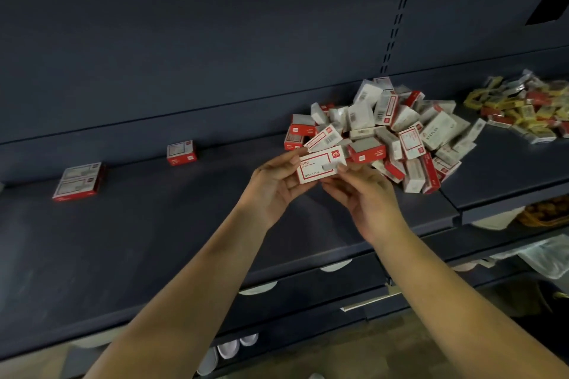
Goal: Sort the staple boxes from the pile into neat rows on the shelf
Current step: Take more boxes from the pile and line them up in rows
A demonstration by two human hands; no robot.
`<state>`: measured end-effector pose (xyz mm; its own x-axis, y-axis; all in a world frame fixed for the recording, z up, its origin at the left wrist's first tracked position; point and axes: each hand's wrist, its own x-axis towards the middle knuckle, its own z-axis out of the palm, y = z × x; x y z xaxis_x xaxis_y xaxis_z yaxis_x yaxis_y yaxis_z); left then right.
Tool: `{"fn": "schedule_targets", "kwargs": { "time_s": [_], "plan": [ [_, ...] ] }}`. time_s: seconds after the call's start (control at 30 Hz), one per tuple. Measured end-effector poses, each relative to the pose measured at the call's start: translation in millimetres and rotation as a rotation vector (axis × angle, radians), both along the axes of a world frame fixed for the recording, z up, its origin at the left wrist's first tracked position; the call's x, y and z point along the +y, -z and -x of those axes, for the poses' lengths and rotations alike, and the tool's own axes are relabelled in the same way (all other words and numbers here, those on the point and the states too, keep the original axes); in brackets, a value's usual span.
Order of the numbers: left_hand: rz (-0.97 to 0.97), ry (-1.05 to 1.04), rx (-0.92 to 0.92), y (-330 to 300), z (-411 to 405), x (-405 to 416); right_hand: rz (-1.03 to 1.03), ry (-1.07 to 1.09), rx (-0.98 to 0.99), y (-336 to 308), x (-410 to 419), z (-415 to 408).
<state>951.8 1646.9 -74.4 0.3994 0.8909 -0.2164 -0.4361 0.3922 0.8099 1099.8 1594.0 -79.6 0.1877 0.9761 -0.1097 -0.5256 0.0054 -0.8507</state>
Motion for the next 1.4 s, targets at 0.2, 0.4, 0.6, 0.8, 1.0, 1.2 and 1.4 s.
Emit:
{"fn": "schedule_targets", "kwargs": {
  "time_s": [0.2, 0.4, 0.6, 0.8, 1.0, 1.2, 1.4],
  "plan": [
    [-0.017, -0.009, -0.062, -4, 50, -3, 0.001, -0.046, -0.001, -7, 0, 46],
    [0.004, -0.033, -0.019, -4, 115, -8, 0.064, -0.063, -0.190, -8, 6, 99],
    [0.038, -0.130, -0.005, 3, 199, -14, 0.087, -0.239, -0.283, -3, 15, 175],
    [0.055, -0.275, 0.009, 12, 274, -20, 0.113, -0.317, -0.196, 5, 24, 250],
    [-0.311, -0.536, 0.682, 24, 327, -19, 0.148, -0.272, -0.201, 12, 32, 307],
    [-1.227, -0.232, 1.489, 27, 357, -14, 0.171, -0.247, -0.179, 16, 34, 349],
    [-1.123, -0.069, 1.596, 22, 364, -5, 0.153, -0.256, -0.234, 19, 34, 371]
  ]
}}
